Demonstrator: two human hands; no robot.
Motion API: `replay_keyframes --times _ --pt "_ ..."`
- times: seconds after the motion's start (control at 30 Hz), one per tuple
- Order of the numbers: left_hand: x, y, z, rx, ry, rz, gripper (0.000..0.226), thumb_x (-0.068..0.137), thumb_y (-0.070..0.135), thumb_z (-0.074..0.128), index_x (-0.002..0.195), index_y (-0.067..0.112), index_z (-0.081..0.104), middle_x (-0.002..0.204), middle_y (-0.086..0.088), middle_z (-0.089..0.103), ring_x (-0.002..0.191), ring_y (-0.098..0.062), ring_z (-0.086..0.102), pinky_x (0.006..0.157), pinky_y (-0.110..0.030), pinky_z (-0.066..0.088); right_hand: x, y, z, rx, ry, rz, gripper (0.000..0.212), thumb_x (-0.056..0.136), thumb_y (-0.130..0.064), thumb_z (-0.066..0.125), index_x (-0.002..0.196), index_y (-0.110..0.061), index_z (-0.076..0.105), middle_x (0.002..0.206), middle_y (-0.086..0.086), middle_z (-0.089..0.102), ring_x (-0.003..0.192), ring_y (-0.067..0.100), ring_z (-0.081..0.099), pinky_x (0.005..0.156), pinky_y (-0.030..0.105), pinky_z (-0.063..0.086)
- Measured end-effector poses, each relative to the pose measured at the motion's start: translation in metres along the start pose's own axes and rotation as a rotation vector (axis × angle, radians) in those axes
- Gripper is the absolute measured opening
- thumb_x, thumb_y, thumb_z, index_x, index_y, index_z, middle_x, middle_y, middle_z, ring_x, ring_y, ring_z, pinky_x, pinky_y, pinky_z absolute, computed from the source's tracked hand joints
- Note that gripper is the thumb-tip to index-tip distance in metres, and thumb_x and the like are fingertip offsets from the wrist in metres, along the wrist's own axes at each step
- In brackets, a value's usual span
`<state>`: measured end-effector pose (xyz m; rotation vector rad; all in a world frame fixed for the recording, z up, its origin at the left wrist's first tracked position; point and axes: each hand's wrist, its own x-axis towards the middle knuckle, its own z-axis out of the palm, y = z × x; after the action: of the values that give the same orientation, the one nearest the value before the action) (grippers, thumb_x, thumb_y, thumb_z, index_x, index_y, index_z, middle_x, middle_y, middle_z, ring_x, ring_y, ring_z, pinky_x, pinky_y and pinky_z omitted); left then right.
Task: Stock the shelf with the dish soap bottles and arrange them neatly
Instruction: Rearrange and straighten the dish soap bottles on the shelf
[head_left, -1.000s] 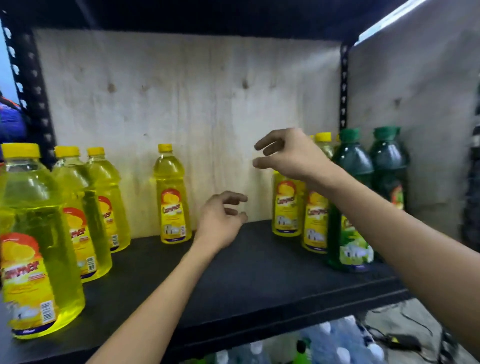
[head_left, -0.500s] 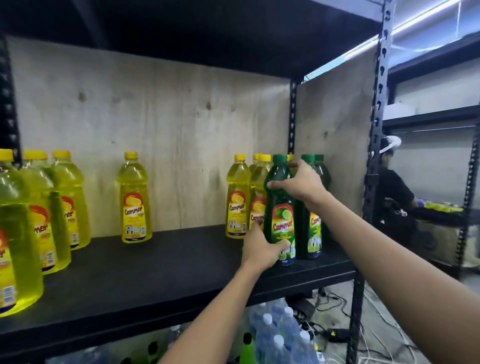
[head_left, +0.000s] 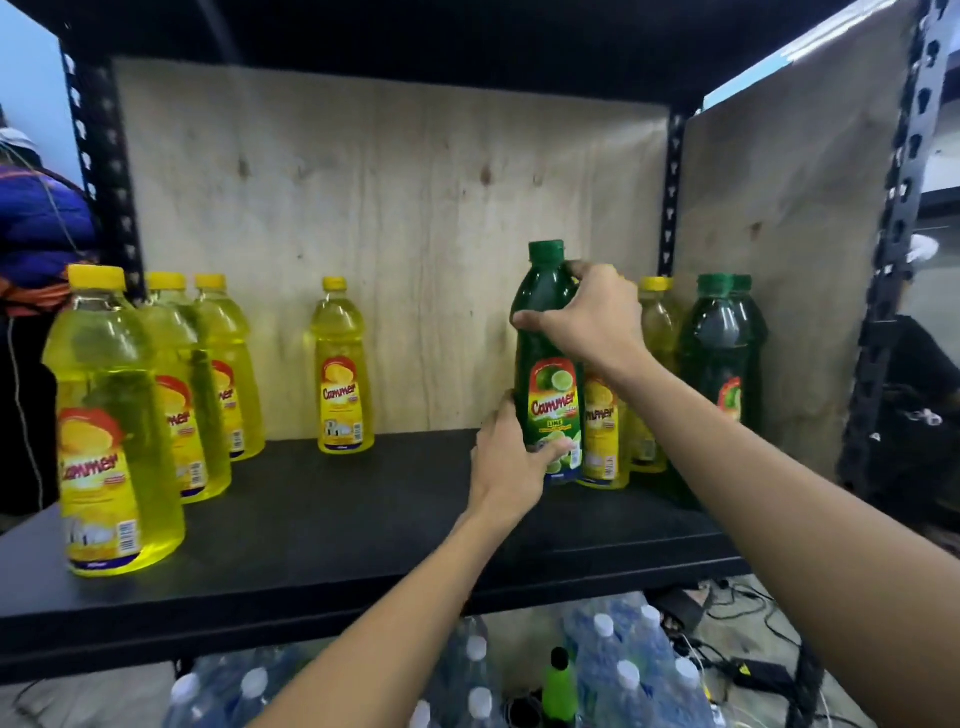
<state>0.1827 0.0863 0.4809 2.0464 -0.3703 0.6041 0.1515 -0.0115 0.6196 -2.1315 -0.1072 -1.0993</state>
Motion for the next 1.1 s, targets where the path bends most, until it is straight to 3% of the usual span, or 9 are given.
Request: replay_keyframes --times 0.07,0.23,0.37,0.63,0.77,0.87,0.97,1.03,1.1 --pt "0.021 -0.018 -0.021 0.04 0.007 -0.01 0.066 0.075 0.041 0.082 0.129 0.022 0.049 0.119 -0.001 0.065 0.11 -0.021 0.063 0.096 -0.045 0.051 0.012 -0.01 0.026 0.047 -0.036 -0.002 0.054 0.06 -0.045 0.089 0.103 -0.018 0.071 0.086 -0.004 0.07 0.078 0.017 0.067 0.063 0.03 0.055" --pt "0.073 -0.066 -0.048 0.086 -0.004 -0.058 0.065 0.075 0.027 0.085 0.129 0.012 0.051 0.122 -0.006 0.067 0.109 -0.017 0.064 0.091 -0.027 0.048 0.04 -0.016 0.098 0.066 -0.104 0.04 0.053 0.064 -0.043 0.087 0.105 -0.013 0.072 0.104 0.008 0.075 0.096 0.027 0.07 0.083 0.041 0.059" --pt "0.108 -0.098 -0.049 0.064 -0.033 -0.125 0.072 0.075 0.022 0.085 0.135 0.01 0.047 0.128 -0.009 0.065 0.12 -0.025 0.061 0.104 -0.043 0.048 0.059 -0.009 0.147 0.052 -0.15 0.037 0.055 0.069 -0.043 0.085 0.111 -0.011 0.07 0.108 0.011 0.073 0.101 0.03 0.068 0.09 0.041 0.056" --pt "0.14 -0.143 -0.041 0.004 -0.028 -0.202 0.072 0.076 0.02 0.085 0.137 0.014 0.047 0.128 -0.008 0.065 0.12 -0.025 0.061 0.105 -0.046 0.048 0.078 0.005 0.198 -0.007 -0.223 0.006 0.061 0.073 -0.044 0.083 0.12 -0.01 0.065 0.115 0.011 0.071 0.109 0.03 0.064 0.096 0.044 0.051" --pt "0.141 -0.149 -0.038 0.002 -0.002 -0.19 0.071 0.076 0.024 0.085 0.136 0.015 0.049 0.127 -0.006 0.066 0.118 -0.023 0.062 0.101 -0.039 0.05 0.079 0.007 0.203 -0.021 -0.208 -0.012 0.061 0.074 -0.045 0.082 0.121 -0.01 0.064 0.115 0.01 0.071 0.109 0.03 0.064 0.097 0.044 0.05" --pt "0.139 -0.144 -0.04 0.005 -0.017 -0.235 0.072 0.075 0.021 0.085 0.137 0.014 0.047 0.128 -0.006 0.064 0.118 -0.023 0.061 0.1 -0.038 0.051 0.077 0.005 0.193 -0.054 -0.285 -0.03 0.062 0.076 -0.041 0.082 0.125 -0.01 0.06 0.122 0.01 0.068 0.115 0.03 0.061 0.099 0.044 0.049" --pt "0.127 -0.123 -0.04 0.112 0.072 -0.267 0.079 0.075 0.01 0.083 0.14 0.01 0.038 0.131 -0.013 0.055 0.12 -0.029 0.057 0.098 -0.039 0.05 0.072 0.003 0.159 -0.095 -0.348 -0.041 0.076 0.073 -0.036 0.085 0.137 -0.01 0.053 0.134 0.012 0.061 0.124 0.03 0.056 0.101 0.039 0.048" --pt "0.113 -0.102 -0.038 0.155 0.247 -0.162 0.085 0.075 0.007 0.077 0.146 0.014 0.033 0.13 -0.012 0.045 0.117 -0.025 0.05 0.097 -0.036 0.046 0.065 0.006 0.122 -0.117 -0.246 -0.087 0.074 0.07 -0.032 0.085 0.137 -0.017 0.058 0.134 0.01 0.063 0.124 0.028 0.057 0.097 0.034 0.048" --pt "0.096 -0.073 -0.032 0.096 0.321 0.05 0.07 0.074 0.003 0.071 0.137 0.02 0.045 0.119 -0.004 0.046 0.103 -0.014 0.048 0.09 -0.025 0.044 0.055 0.015 0.08 -0.206 -0.056 -0.14 0.059 0.07 -0.029 0.079 0.127 -0.027 0.065 0.124 0.01 0.066 0.117 0.032 0.059 0.091 0.034 0.049"
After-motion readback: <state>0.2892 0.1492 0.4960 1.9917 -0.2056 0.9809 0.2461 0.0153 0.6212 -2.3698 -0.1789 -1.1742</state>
